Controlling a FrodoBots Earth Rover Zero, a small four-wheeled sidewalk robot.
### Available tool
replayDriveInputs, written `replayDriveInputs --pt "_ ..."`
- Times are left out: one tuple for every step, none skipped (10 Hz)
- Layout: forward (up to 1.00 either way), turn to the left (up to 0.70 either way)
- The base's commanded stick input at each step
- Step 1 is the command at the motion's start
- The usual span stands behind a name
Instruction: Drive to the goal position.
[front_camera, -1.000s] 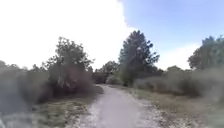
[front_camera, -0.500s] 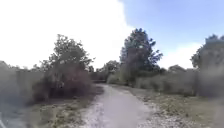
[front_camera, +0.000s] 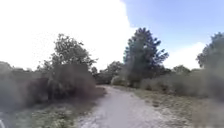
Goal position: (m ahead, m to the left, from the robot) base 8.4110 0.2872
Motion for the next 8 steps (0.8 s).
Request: replayDriveInputs --pt "0.70 0.00" --pt "0.70 0.00" --pt "0.70 0.00" --pt "0.70 0.00" --pt "0.70 0.00" --pt "0.70 0.00" --pt "0.70 0.00" --pt "0.70 0.00"
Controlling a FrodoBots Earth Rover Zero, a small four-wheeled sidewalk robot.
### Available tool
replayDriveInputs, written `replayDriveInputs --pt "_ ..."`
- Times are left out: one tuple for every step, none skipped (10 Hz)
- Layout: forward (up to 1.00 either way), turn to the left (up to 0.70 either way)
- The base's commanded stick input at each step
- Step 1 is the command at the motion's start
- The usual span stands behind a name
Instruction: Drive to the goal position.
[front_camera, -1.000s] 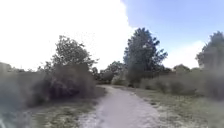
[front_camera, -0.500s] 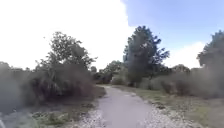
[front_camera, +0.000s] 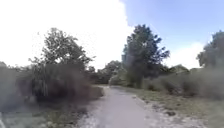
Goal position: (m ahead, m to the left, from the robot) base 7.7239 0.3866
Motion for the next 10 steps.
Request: replayDriveInputs --pt "0.70 0.00" --pt "0.70 0.00" --pt "0.70 0.00" --pt "0.70 0.00" --pt "0.70 0.00" --pt "0.70 0.00" --pt "0.70 0.07" --pt "0.70 0.20" --pt "0.70 0.34" --pt "0.70 0.29"
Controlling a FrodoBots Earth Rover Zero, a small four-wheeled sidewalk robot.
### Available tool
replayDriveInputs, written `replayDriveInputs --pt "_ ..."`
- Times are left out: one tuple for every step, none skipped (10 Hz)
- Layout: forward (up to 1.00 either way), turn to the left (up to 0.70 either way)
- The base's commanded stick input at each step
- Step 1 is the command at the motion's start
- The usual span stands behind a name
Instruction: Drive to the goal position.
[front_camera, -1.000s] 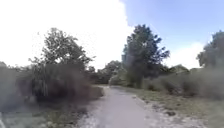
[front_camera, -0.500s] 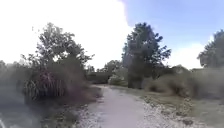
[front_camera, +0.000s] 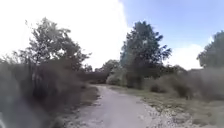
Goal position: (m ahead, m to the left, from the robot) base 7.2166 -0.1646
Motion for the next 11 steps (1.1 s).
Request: replayDriveInputs --pt "0.70 0.22" --pt "0.70 0.16" --pt "0.70 0.09" --pt "0.70 0.03" --pt "0.70 0.00" --pt "0.70 0.00" --pt "0.70 0.00" --pt "0.70 0.00" --pt "0.70 0.00" --pt "0.70 0.00" --pt "0.70 0.00"
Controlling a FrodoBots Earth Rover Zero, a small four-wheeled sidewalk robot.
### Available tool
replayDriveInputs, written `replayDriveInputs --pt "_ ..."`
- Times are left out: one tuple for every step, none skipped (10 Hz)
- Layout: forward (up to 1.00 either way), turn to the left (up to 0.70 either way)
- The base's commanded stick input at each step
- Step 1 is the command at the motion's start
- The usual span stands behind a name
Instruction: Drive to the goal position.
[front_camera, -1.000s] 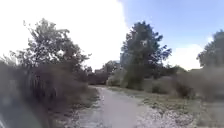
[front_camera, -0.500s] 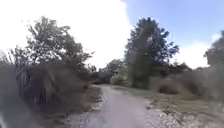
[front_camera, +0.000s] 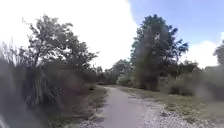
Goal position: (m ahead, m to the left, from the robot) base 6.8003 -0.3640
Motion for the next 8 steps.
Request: replayDriveInputs --pt "0.70 0.00" --pt "0.70 0.00" --pt "0.70 0.00" --pt "0.70 0.00" --pt "0.70 0.00" --pt "0.70 0.00" --pt "0.70 0.00" --pt "0.70 0.00"
